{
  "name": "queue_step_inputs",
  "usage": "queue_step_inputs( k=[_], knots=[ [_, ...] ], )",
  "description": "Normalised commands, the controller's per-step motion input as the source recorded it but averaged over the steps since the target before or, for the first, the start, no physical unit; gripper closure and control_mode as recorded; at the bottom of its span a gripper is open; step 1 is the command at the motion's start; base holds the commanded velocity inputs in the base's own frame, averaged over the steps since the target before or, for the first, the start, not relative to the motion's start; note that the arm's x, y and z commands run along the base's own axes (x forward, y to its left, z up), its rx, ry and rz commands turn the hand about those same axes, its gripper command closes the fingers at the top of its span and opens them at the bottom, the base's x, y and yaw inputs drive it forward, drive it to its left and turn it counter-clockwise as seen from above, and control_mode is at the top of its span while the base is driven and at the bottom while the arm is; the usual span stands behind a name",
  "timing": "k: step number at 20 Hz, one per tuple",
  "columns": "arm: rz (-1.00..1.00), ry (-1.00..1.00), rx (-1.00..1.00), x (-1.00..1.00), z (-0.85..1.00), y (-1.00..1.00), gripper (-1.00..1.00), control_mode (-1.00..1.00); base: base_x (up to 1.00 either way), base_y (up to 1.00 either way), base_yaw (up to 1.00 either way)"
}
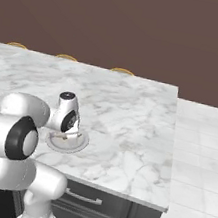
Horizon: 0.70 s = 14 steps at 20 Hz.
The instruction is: Place the fish on the rack of the oven, and slide the rack back inside. Close the oven door.
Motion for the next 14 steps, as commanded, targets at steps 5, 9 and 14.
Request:
queue_step_inputs(
  k=[5,9,14],
  knots=[
    [0.04,-0.11,0.0,-0.51,0.96,-0.11,1.0,-1.0,0.0,0.0,0.0],
    [0.02,-0.14,0.0,-0.45,1.0,-0.11,1.0,-1.0,0.0,0.0,0.0],
    [0.09,-0.24,0.03,-0.83,1.0,-0.36,1.0,-1.0,0.0,0.0,0.0]
  ],
)
